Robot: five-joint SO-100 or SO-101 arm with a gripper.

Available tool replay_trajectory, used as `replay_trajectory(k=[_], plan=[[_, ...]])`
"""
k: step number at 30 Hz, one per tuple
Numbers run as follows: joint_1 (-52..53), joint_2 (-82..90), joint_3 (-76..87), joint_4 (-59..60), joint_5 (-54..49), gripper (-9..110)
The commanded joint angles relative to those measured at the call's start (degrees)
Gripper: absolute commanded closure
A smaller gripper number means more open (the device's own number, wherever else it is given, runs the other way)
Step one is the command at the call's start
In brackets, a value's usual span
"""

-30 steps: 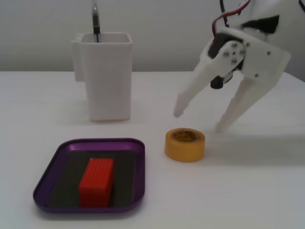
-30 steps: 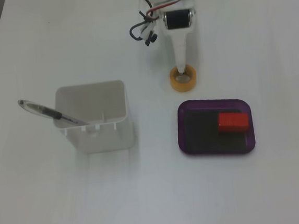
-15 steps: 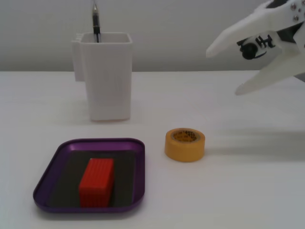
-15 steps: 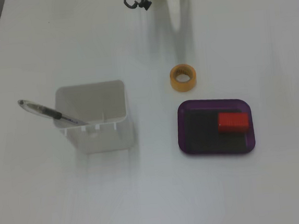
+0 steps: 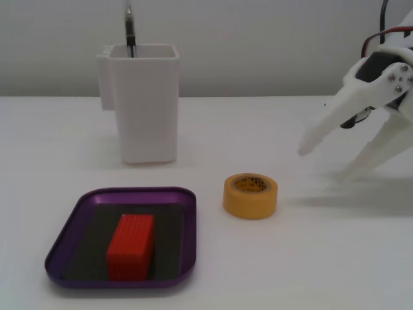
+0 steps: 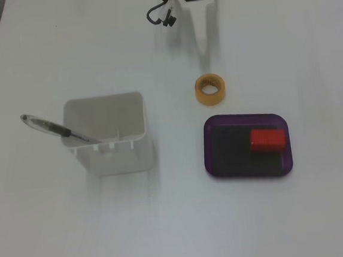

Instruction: Remove the yellow tape from the box.

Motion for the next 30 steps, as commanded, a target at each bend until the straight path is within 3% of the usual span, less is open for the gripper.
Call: replay_trajectory(k=[1, 6, 30], plan=[[0.3, 3.5, 2.1, 0.1, 0.4, 103], [0.3, 3.5, 2.3, 0.1, 0.2, 95], [0.2, 3.5, 2.3, -0.1, 0.0, 95]])
